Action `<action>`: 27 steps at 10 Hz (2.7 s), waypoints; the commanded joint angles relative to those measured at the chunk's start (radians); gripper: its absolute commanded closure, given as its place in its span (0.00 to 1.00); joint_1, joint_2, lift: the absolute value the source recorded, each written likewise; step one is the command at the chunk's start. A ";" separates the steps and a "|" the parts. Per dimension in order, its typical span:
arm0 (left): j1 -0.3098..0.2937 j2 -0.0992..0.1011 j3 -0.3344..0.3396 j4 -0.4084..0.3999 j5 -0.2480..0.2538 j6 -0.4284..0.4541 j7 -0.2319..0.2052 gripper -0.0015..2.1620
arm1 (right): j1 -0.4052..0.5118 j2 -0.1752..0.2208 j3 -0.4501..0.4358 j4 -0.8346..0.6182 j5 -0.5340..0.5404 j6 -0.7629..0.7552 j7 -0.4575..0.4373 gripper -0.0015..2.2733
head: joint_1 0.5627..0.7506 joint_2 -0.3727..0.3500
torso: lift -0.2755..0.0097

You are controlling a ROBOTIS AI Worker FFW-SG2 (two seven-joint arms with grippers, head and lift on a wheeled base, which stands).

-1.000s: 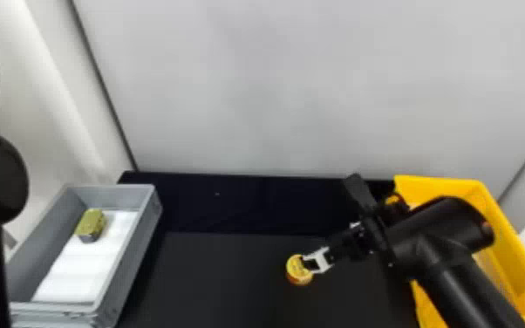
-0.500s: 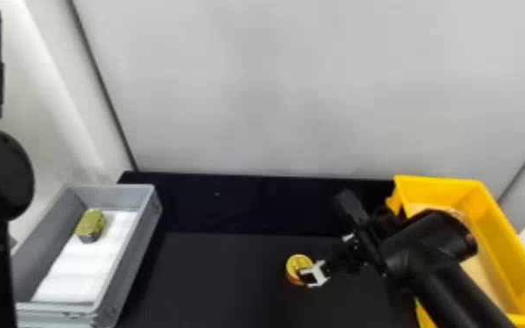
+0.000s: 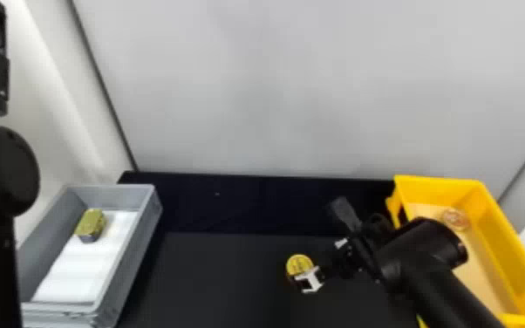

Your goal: Pick up the round yellow can and place it in the yellow rectangular box

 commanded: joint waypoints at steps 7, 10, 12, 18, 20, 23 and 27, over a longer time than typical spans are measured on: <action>-0.007 -0.007 -0.011 0.012 0.000 -0.019 0.000 0.07 | -0.021 0.019 0.009 0.095 -0.032 -0.084 -0.045 0.11 | 0.53 0.59 | 0.96; -0.008 -0.008 -0.013 0.015 0.000 -0.023 0.000 0.07 | -0.030 0.022 0.021 0.129 -0.040 -0.112 -0.068 0.11 | 0.53 0.59 | 0.96; -0.010 -0.008 -0.014 0.015 0.000 -0.025 0.000 0.07 | -0.038 0.022 0.032 0.162 -0.040 -0.132 -0.086 0.11 | 0.53 0.59 | 0.96; -0.004 -0.010 -0.008 0.015 0.000 -0.028 -0.002 0.07 | -0.006 0.027 0.024 0.121 -0.044 -0.165 -0.117 0.35 | 0.53 0.59 | 0.96; 0.002 -0.010 0.000 0.003 0.000 -0.015 -0.005 0.07 | 0.036 0.018 0.006 0.020 -0.034 -0.081 -0.074 0.35 | 0.53 0.59 | 0.96; 0.016 0.001 0.014 -0.026 -0.002 0.020 -0.006 0.07 | 0.177 -0.028 -0.151 -0.473 0.023 0.195 -0.028 0.35 | 0.53 0.59 | 0.96; 0.022 0.021 0.033 -0.052 -0.006 0.046 -0.008 0.07 | 0.112 -0.111 -0.286 -0.746 0.163 0.292 -0.010 0.35 | 0.53 0.59 | 0.96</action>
